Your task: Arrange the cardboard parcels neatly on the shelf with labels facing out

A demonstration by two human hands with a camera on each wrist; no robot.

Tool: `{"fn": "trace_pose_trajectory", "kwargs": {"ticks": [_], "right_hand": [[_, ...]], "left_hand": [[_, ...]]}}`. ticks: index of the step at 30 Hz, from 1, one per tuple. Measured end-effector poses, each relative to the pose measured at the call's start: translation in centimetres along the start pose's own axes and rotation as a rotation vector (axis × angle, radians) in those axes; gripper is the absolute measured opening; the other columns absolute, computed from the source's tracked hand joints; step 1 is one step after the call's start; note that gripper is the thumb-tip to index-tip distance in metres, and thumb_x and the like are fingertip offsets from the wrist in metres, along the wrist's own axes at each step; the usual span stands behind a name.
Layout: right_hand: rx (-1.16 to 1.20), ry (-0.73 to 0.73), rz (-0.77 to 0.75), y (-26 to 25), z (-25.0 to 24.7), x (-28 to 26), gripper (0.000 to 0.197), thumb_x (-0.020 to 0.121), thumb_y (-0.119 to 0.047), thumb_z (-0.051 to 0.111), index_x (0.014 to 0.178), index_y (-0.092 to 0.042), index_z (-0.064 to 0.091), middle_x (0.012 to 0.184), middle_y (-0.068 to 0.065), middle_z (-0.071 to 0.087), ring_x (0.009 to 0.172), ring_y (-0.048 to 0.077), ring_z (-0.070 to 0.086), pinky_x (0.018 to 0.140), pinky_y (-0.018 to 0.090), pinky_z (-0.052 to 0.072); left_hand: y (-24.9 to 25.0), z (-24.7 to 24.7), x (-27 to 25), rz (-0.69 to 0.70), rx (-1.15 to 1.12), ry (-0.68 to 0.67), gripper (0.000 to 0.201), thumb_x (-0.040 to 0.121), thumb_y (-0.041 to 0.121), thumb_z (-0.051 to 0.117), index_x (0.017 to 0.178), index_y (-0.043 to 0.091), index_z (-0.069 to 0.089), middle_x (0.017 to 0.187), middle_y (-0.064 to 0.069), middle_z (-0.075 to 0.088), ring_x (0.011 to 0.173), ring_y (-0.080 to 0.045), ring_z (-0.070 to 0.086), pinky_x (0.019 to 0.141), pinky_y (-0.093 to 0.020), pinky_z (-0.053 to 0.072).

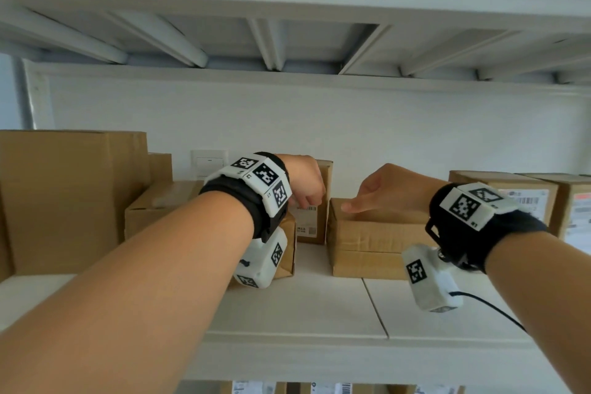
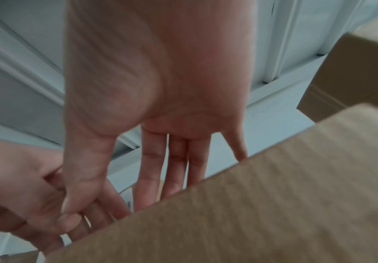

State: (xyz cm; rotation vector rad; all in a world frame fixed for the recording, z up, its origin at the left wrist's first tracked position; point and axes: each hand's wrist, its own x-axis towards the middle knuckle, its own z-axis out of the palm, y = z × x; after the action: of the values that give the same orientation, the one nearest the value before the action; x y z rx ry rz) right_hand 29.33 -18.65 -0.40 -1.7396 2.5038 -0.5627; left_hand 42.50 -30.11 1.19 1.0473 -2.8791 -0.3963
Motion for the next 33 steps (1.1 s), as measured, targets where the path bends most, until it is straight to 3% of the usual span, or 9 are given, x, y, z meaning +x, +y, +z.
{"fn": "trace_pose_trajectory", "kwargs": {"ticks": [1,2,5,8,15,20,23,27,33], "right_hand": [[0.017,-0.008,-0.006,0.2,0.0,-0.1,0.043,0.072,-0.058,0.070,0.091,-0.020,0.073,0.098,-0.006,0.069,0.098,0.012,0.062,0.095,0.032,0.048],[0.030,-0.023,-0.016,0.4,0.0,-0.2,0.041,0.072,-0.056,0.071,0.094,-0.022,0.073,0.100,-0.008,0.069,0.100,0.012,0.061,0.097,0.032,0.047],[-0.063,-0.110,-0.030,1.1,0.2,-0.6,0.055,0.071,-0.056,0.073,0.116,-0.026,0.063,0.112,-0.013,0.061,0.106,0.010,0.056,0.101,0.033,0.042],[-0.119,-0.150,-0.016,2.4,0.4,-1.0,0.070,0.071,-0.054,0.074,0.133,-0.031,0.050,0.123,-0.011,0.054,0.111,0.012,0.051,0.102,0.030,0.038],[0.004,-0.162,-0.059,4.2,-1.0,-1.8,0.044,0.079,-0.030,0.075,0.122,-0.034,0.065,0.125,-0.009,0.062,0.118,0.013,0.053,0.107,0.030,0.033],[0.072,-0.171,-0.061,5.0,-1.2,-1.5,0.040,0.077,-0.023,0.076,0.113,-0.039,0.069,0.123,-0.009,0.063,0.115,0.013,0.056,0.110,0.033,0.037],[0.096,-0.192,-0.074,5.2,-1.3,-1.5,0.041,0.077,-0.018,0.076,0.112,-0.038,0.069,0.126,-0.008,0.062,0.118,0.014,0.054,0.111,0.034,0.037],[0.014,-0.230,-0.052,5.4,-1.5,-1.7,0.056,0.074,-0.015,0.077,0.122,-0.036,0.061,0.132,-0.011,0.056,0.125,0.012,0.049,0.112,0.033,0.033],[-0.173,-0.270,-0.044,4.8,-1.4,-2.2,0.072,0.071,-0.026,0.078,0.131,-0.044,0.043,0.131,-0.016,0.045,0.124,0.016,0.044,0.106,0.041,0.038]], "left_hand": [[0.5,0.1,0.0,-0.008,0.007,-0.008,0.010,0.095,0.009,0.054,0.100,0.016,0.060,0.092,-0.002,0.062,0.075,-0.015,0.062,0.063,-0.016,0.051],[1.1,0.2,0.0,-0.004,0.056,-0.008,0.011,0.094,0.009,0.056,0.102,0.016,0.059,0.094,-0.003,0.062,0.075,-0.015,0.062,0.066,-0.019,0.052],[2.6,0.8,0.1,0.000,0.206,-0.038,0.043,0.092,0.012,0.061,0.134,0.005,0.056,0.130,-0.007,0.063,0.109,-0.022,0.067,0.097,-0.034,0.053],[3.5,1.4,0.4,-0.011,0.250,-0.078,0.057,0.088,0.012,0.065,0.142,0.007,0.049,0.134,-0.010,0.061,0.113,-0.026,0.065,0.099,-0.040,0.053],[4.4,2.5,1.0,-0.001,0.459,-0.063,0.084,0.086,0.014,0.070,0.156,0.022,0.023,0.151,-0.002,0.042,0.133,-0.025,0.047,0.105,-0.039,0.046],[4.2,2.3,1.7,-0.012,0.331,-0.123,0.093,0.081,0.007,0.075,0.156,0.025,0.023,0.154,-0.001,0.039,0.129,-0.025,0.052,0.103,-0.040,0.049],[3.9,2.4,2.0,-0.039,0.159,-0.153,0.089,0.077,0.003,0.079,0.151,0.020,0.033,0.144,-0.006,0.051,0.119,-0.027,0.061,0.099,-0.042,0.052],[3.0,2.3,1.9,-0.091,-0.017,-0.236,0.054,0.072,0.017,0.085,0.119,-0.001,0.065,0.108,-0.013,0.075,0.102,-0.026,0.072,0.098,-0.044,0.053],[3.0,3.1,1.5,-0.165,-0.057,-0.299,0.065,0.083,0.024,0.077,0.135,-0.004,0.050,0.080,-0.006,0.070,0.083,-0.021,0.069,0.102,-0.044,0.050]]}}
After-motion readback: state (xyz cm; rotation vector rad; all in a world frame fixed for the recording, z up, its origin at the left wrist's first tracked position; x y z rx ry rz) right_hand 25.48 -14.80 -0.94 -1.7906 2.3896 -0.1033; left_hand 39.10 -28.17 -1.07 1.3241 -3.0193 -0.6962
